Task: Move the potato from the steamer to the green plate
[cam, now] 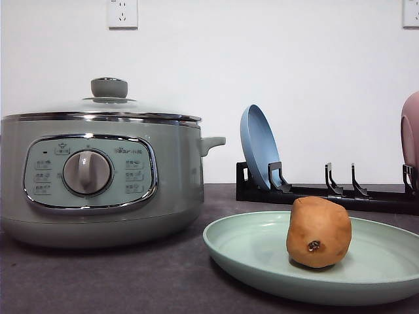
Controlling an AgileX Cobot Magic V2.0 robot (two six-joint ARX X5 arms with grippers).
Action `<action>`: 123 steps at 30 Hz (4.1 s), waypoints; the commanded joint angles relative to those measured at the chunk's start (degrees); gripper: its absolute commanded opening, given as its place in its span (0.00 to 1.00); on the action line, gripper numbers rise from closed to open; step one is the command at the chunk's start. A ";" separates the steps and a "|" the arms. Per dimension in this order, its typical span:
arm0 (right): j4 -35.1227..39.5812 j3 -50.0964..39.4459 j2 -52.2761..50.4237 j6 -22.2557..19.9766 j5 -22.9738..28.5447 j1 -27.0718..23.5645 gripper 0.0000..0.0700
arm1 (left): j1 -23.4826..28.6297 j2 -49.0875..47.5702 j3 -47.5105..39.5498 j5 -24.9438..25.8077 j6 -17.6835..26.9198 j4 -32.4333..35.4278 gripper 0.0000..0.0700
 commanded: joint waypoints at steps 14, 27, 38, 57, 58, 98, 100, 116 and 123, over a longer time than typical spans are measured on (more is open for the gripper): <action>0.67 1.01 0.44 0.00 -0.21 0.35 0.00 | 22.16 -32.46 -33.24 -6.99 0.69 44.36 0.00; 0.69 1.01 0.42 0.00 -0.21 0.35 0.00 | 28.57 -55.28 -72.49 -14.41 0.71 64.55 0.00; 0.71 1.01 0.44 0.00 -0.21 0.35 0.00 | 29.37 -67.29 -92.02 -15.23 0.69 65.38 0.00; 0.71 1.01 0.44 0.00 -0.21 0.35 0.00 | 29.35 -76.63 -106.72 -15.34 0.68 64.68 0.00; 0.71 1.01 0.44 0.00 -0.21 0.35 0.00 | 29.35 -77.02 -107.17 -15.35 0.67 64.58 0.00; 9.02 0.67 -2.42 -3.44 3.32 -5.38 0.00 | 29.26 -77.63 -107.61 -15.35 -0.15 60.57 0.00; 15.53 -0.72 -5.27 -2.34 2.14 -9.60 0.00 | 29.26 -77.63 -107.61 -15.33 -0.15 60.57 0.00; 55.63 -36.60 -33.24 -3.18 3.74 -35.98 0.00 | 29.26 -77.63 -107.61 -15.33 -0.15 60.57 0.00; 61.10 -50.85 -43.07 -3.89 5.79 -38.13 0.00 | 29.26 -77.63 -107.61 -15.33 -0.15 60.57 0.00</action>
